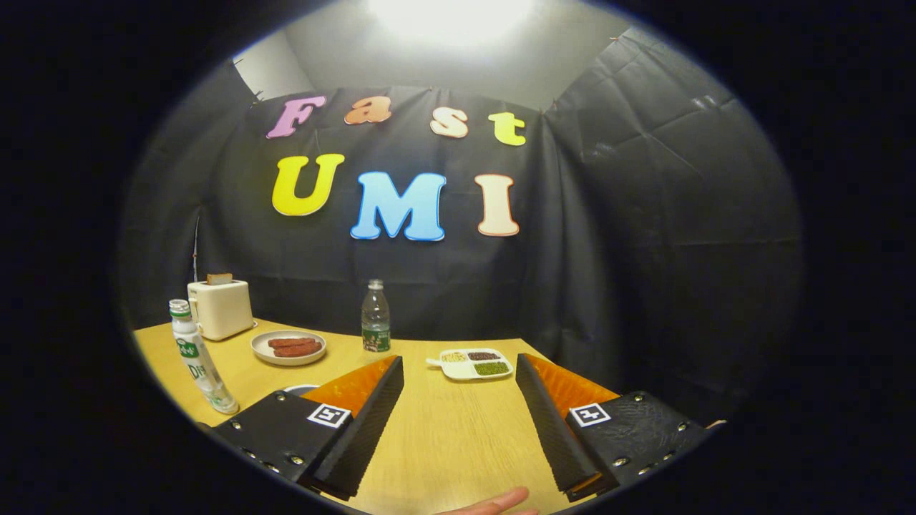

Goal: Take the bottle from table, then pour the juice into the cup, finally place the bottle on the coaster

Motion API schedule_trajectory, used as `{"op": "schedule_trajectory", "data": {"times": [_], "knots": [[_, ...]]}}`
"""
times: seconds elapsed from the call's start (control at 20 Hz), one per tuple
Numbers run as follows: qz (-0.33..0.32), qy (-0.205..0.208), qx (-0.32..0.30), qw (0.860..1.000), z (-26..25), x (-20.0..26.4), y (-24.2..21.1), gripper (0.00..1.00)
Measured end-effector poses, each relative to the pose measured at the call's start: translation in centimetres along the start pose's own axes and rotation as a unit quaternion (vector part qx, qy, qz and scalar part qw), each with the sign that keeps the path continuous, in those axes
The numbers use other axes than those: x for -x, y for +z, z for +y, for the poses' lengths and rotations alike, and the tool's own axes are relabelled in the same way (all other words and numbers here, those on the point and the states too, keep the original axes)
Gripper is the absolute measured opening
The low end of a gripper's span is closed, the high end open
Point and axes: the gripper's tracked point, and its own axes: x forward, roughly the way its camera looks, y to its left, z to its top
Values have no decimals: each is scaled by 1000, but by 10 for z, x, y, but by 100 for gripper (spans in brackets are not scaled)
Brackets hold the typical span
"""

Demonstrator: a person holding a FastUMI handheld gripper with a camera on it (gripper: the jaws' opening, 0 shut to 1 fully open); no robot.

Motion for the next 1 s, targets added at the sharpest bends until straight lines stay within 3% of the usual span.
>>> {"op": "schedule_trajectory", "data": {"times": [0.3,0.7,1.0], "knots": [[-38,66,-44,996,92,41,37,96],[-32,149,-30,988,209,79,38,96],[-5,156,-38,987,257,76,14,96]]}}
